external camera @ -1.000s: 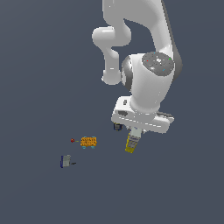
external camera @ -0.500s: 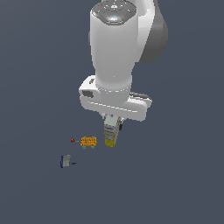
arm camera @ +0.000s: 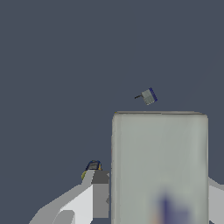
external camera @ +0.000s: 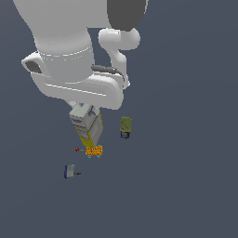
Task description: Pick up a designated object from a clutter of objects.
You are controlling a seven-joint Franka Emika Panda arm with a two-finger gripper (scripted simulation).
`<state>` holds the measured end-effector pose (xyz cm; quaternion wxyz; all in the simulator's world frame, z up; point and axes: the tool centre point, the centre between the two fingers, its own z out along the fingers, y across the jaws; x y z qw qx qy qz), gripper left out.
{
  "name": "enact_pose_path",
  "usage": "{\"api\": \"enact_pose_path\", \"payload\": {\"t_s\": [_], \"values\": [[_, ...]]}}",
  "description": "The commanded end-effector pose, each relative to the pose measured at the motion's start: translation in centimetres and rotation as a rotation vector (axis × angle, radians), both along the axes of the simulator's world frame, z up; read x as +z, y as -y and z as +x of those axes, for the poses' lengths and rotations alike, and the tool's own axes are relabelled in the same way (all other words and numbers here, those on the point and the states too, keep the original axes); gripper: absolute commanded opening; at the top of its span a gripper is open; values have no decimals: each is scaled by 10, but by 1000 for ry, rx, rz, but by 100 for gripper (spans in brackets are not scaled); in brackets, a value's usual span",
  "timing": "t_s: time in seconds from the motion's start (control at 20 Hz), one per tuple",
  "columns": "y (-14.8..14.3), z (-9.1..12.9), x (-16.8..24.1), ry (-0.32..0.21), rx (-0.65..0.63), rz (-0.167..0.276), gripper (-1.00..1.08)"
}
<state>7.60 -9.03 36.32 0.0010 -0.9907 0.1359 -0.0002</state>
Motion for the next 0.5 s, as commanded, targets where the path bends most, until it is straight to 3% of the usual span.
{"api": "enact_pose_path", "payload": {"t_s": [0.0,0.45], "values": [[22,1,19,-1,1,0,-100],[72,7,64,-1,1,-2,-100]]}}
